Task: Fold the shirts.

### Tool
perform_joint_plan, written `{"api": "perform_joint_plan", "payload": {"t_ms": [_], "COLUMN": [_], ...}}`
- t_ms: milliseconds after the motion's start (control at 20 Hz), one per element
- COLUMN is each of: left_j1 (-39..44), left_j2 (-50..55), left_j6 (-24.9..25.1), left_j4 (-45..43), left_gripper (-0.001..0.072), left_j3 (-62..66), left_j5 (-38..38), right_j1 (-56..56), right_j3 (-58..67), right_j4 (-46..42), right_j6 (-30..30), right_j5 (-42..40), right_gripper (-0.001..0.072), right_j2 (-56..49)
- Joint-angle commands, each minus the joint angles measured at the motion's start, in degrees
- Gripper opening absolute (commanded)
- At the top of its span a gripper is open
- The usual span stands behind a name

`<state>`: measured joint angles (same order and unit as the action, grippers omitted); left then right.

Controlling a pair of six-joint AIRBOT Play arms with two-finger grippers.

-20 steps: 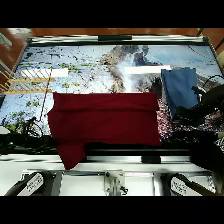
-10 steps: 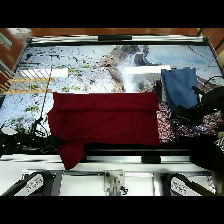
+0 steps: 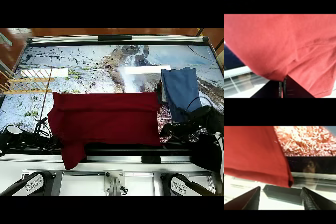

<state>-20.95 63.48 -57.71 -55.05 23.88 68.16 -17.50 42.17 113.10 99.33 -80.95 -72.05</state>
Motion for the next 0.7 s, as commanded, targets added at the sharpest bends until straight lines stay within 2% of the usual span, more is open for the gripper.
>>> {"api": "perform_joint_plan", "payload": {"t_ms": [0, 250, 300, 400, 450, 650], "left_j1": [0.1, 0.1, 0.1, 0.1, 0.1, 0.2], "left_j2": [0.0, 0.0, 0.0, 0.0, 0.0, 0.1], "left_j6": [0.0, 0.0, 0.0, 0.0, 0.0, 0.7], "left_j4": [0.0, 0.0, 0.1, 0.1, 0.1, 0.4], "left_gripper": [0.004, 0.004, 0.004, 0.004, 0.004, 0.0039], "left_j3": [0.1, 3.1, 4.0, 5.7, 6.6, 14.5], "left_j5": [0.9, 2.5, 2.8, 3.0, 3.1, 4.4], "right_j1": [0.3, 6.0, 6.9, 8.4, 8.8, 8.7], "right_j3": [-5.8, -6.8, -6.8, -6.8, -6.6, -0.1], "right_j4": [3.5, 3.4, 3.4, 3.5, 3.4, 2.6], "right_j6": [0.2, -2.4, -3.1, -4.2, -4.2, 0.8], "right_j5": [4.9, 11.7, 12.4, 12.5, 11.7, 9.3], "right_gripper": [0.0642, 0.064, 0.0581, 0.0185, 0.0071, 0.0068], "right_j2": [0.0, 0.0, 0.0, 0.0, 0.0, 1.5]}}
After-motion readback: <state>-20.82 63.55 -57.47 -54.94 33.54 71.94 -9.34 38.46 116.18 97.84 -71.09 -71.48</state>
